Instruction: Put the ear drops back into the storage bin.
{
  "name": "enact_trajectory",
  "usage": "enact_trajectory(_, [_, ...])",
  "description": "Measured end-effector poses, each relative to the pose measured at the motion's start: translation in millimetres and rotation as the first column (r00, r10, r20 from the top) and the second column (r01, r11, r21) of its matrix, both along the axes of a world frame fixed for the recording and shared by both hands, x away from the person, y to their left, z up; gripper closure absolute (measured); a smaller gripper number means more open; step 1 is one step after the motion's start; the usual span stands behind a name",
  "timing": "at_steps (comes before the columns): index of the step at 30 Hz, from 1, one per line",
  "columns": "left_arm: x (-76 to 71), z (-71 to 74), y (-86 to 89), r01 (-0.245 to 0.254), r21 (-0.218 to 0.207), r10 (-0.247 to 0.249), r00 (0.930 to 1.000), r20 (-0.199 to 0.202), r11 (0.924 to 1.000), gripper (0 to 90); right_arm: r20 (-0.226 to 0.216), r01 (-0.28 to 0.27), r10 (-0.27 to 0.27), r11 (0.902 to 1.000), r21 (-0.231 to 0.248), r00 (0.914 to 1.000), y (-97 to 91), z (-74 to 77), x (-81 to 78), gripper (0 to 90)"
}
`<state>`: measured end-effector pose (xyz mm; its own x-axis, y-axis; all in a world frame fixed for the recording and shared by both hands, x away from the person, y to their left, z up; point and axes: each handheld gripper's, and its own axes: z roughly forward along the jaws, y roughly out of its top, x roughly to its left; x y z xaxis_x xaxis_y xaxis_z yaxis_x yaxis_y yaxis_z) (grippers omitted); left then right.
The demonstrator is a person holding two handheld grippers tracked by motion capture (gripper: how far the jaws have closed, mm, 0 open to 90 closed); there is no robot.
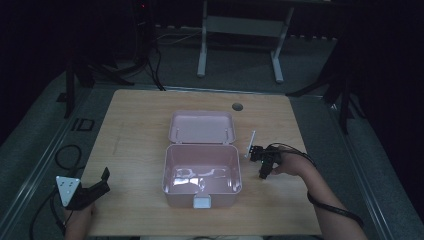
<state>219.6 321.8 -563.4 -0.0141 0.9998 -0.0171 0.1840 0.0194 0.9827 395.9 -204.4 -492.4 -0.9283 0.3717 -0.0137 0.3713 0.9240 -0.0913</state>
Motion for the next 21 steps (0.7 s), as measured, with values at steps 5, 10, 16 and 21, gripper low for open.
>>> enact_trajectory(5, [0.0, 0.0, 0.0, -0.001, 0.000, 0.001, 1.0000, 0.000, 1.0000, 0.5, -0.037, -0.127, 0.128, 0.9916, 0.024, 0.9911, -1.9, 2.0, -11.2, 59.6])
enact_trajectory(10, [0.0, 0.0, -0.1, -0.001, 0.001, 0.001, 1.0000, 0.000, 1.0000, 0.5, -0.085, -0.239, 0.243, 0.9697, 0.051, 0.9664, -2.1, 2.1, -23.2, 59.6])
enact_trajectory(16, [0.0, 0.0, -0.1, -0.001, 0.000, 0.001, 1.0000, -0.001, 1.0000, 0.5, -0.073, -0.335, 0.339, 0.9401, 0.066, 0.9379, -1.9, 5.0, -32.2, 59.6])
enact_trajectory(21, [0.1, 0.1, 0.0, -0.001, 0.000, 0.001, 1.0000, -0.002, 1.0000, 0.5, -0.050, -0.371, 0.374, 0.9270, 0.052, 0.9262, -1.1, 10.2, -36.0, 59.6])
